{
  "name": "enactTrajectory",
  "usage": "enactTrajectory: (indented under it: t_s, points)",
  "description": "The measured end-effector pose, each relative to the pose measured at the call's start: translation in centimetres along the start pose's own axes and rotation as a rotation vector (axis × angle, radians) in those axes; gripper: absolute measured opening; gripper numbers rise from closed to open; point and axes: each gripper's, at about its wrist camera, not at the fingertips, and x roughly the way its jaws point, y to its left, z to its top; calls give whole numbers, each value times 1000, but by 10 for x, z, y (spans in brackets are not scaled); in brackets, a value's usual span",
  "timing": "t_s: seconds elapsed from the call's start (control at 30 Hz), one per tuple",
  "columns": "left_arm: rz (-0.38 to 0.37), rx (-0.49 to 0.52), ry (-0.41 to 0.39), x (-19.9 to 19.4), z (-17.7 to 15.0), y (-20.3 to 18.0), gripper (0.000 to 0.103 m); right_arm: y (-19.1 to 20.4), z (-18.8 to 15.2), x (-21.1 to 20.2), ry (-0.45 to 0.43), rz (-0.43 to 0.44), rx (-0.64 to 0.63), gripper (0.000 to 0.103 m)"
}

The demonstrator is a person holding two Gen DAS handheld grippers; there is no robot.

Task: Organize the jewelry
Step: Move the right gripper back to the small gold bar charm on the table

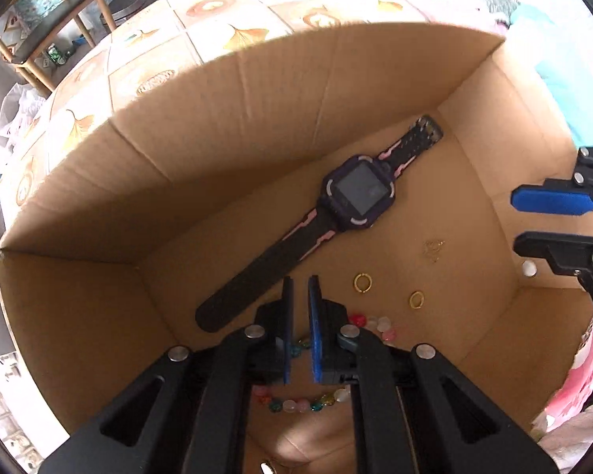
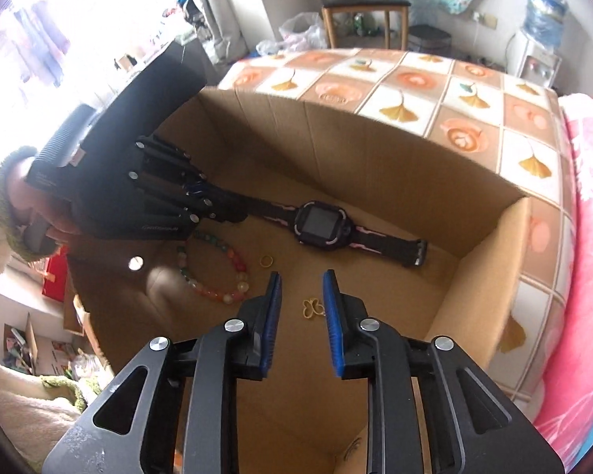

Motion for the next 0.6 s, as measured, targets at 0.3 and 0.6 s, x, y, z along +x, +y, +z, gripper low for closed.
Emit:
enactTrajectory:
  t_s: [0.3, 0.6]
  points:
    - [-14, 17, -415, -126, -68, -10, 35, 6, -50, -113, -391, 96, 24, 31]
    - [36, 58, -687, -160, -215, -56, 71, 43, -151, -129, -469, 282, -11, 32]
